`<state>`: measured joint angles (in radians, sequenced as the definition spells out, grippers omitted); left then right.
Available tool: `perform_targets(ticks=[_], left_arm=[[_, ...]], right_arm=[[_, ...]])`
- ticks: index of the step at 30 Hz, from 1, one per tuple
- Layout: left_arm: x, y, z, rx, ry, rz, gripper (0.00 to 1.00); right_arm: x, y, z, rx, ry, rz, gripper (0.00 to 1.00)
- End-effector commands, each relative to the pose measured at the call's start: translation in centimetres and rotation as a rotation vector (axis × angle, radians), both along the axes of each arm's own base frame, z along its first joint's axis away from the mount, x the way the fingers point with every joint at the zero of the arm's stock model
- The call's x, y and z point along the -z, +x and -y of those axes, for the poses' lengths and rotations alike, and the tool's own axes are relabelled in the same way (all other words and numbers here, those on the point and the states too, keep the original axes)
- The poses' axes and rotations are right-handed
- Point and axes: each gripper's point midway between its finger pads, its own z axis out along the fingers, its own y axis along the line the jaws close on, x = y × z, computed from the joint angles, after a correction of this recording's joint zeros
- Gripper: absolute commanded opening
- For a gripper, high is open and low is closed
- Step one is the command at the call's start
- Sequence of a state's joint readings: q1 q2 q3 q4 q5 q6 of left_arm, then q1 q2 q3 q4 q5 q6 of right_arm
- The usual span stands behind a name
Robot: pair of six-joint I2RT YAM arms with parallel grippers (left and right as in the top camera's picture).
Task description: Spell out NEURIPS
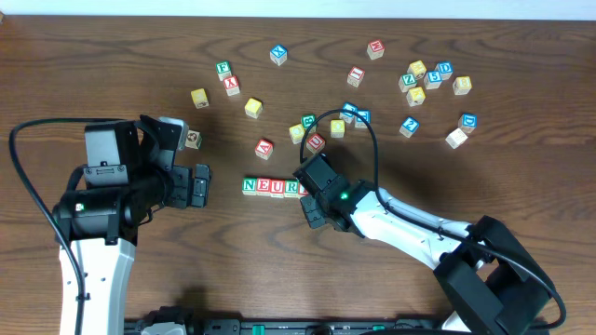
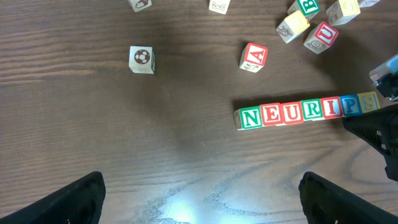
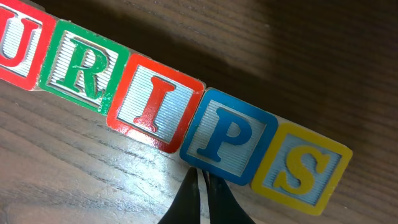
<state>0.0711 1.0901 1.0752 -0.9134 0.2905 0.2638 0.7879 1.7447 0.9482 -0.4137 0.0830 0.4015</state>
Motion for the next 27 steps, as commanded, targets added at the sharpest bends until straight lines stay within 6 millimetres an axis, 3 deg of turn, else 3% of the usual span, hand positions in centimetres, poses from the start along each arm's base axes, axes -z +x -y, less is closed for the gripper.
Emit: perform_targets(ticks=[1,10,19,23,27], left_arm=[[-0.9,0.2,0.1,0.012,-0.001,0.027,0.98],[-0.9,0.2,0.1,0.012,-0.001,0.027,0.98],[-0.9,0.2,0.1,0.013,-0.002,0.027,0.98],[-0.9,0.2,0.1,0.012,-0.001,0.027,0.98],[-0.9,0.2,0.1,0.012,-0.001,0.027,0.98]], right_arm=[[0.5,-0.2,0.2,0.006,-0.018,-0.001,0.01],[0.9,-1.3,0.9,0.029,-0.035,-0.053,0.01],[1.1,-3.4,-0.4,0.004,0.042,-0.173,0.01],[0.7,-4.8,-1.5,-0.016,0.112,-0.246,0.01],[-0.8,-5.3,-1.3,-0.005,0.119,-0.260,0.01]])
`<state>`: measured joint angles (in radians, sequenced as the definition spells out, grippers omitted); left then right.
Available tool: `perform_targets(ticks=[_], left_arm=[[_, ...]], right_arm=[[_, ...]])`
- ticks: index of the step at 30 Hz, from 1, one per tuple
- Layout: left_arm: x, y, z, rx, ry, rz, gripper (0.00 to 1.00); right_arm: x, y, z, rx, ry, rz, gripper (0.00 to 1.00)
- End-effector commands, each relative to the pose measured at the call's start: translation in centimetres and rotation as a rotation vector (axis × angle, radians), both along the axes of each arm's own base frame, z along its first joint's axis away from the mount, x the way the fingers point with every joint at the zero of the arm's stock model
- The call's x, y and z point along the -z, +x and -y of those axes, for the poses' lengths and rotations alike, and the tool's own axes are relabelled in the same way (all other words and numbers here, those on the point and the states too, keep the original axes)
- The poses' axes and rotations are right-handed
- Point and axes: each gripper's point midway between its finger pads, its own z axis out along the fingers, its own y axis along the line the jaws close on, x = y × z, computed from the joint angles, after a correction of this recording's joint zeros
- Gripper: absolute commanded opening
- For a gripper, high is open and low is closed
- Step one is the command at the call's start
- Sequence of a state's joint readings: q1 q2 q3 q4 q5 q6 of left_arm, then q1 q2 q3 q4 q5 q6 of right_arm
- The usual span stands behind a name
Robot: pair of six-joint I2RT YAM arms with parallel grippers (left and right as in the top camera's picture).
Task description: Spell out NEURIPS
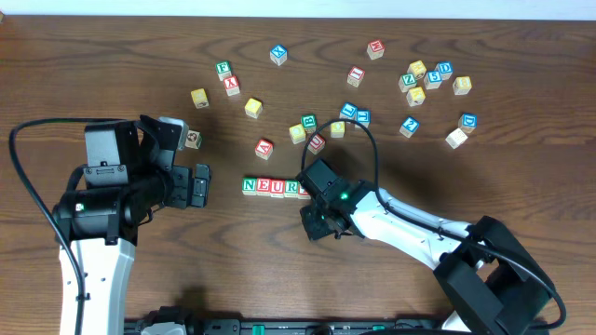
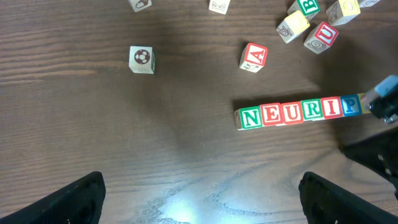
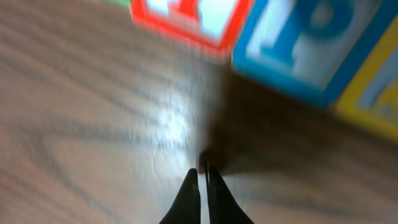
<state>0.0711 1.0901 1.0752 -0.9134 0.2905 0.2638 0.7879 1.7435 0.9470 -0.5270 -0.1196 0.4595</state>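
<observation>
A row of letter blocks (image 2: 298,112) on the brown table reads N, E, U, R, I, P in the left wrist view; my right arm covers its right end there. The blurred right wrist view shows the red I block (image 3: 186,15), the blue P block (image 3: 311,37) and a corner of the yellow S block (image 3: 379,93) along its top. My right gripper (image 3: 202,177) is shut with nothing in it, just on the near side of the P block, and appears overhead as the right gripper (image 1: 315,220). My left gripper (image 2: 202,205) stands open and empty, left of the row.
Loose blocks lie behind the row: a red A block (image 1: 264,147), a red U block (image 1: 316,142), a ball-picture block (image 1: 192,140) and a cluster at the back right (image 1: 428,79). The right arm's cable (image 1: 368,140) loops over the middle blocks.
My right gripper, still shut, has drawn back from the P block toward the near edge, so the blocks sit higher in its view. The row and the left arm have not moved.
</observation>
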Motion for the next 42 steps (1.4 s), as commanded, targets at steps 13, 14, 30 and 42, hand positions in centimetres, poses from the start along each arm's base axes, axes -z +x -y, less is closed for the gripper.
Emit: perform_targets(ticks=[13,14,30,42], left_arm=[[-0.9,0.2,0.1,0.012,-0.001,0.027,0.98],[-0.9,0.2,0.1,0.012,-0.001,0.027,0.98],[-0.9,0.2,0.1,0.012,-0.001,0.027,0.98],[-0.9,0.2,0.1,0.013,-0.002,0.027,0.98]], right_arm=[[-15.4,2.3,5.4,0.134,-0.029,0.386,0.17],[-16.5,2.4,5.8,0.138,-0.021,0.425,0.24],[-22.3,0.9,10.5,0.185,-0.021,0.613,0.99],[-22.3,0.9,10.5,0.184,-0.021,0.612,0.99]])
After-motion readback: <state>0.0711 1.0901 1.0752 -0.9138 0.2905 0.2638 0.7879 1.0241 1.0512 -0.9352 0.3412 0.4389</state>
